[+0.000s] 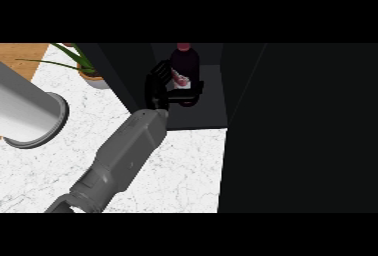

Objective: Pick up the wine, place it into the cabinet and close the cabinet

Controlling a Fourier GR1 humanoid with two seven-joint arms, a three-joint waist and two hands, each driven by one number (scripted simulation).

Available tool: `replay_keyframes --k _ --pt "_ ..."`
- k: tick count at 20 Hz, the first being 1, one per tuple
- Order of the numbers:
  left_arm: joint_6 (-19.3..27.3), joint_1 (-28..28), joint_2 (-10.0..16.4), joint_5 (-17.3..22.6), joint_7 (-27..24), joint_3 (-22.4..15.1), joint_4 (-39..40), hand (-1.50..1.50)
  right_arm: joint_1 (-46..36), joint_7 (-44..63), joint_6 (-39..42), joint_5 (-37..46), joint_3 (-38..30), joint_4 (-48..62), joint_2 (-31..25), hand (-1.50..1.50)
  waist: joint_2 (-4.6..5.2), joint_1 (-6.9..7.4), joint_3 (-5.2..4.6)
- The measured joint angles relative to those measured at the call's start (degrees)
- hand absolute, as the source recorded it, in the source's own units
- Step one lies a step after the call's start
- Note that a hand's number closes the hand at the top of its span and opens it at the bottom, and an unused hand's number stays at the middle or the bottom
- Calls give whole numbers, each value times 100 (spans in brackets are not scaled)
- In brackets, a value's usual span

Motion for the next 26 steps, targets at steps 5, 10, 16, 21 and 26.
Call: replay_keyframes --k 5,10,16,21,26 --pt "224 -463 111 -220 -53 62 593 150 -46 30 4 -1 64 17 77 -150 11 -25 -1" --pt "692 -909 160 -487 -54 25 1068 -150 -6 52 16 1 193 16 145 -150 -12 -62 3" --pt "831 -1129 153 -740 -56 -13 1595 -150 74 -50 91 14 212 34 171 -150 -12 -98 10" --pt "845 -1216 145 -856 -30 7 1827 -150 167 -140 164 16 234 28 175 -150 -18 -124 19" --pt "816 -1271 149 -914 -93 58 1941 -150 169 -84 147 28 351 18 217 -150 -4 -146 14"
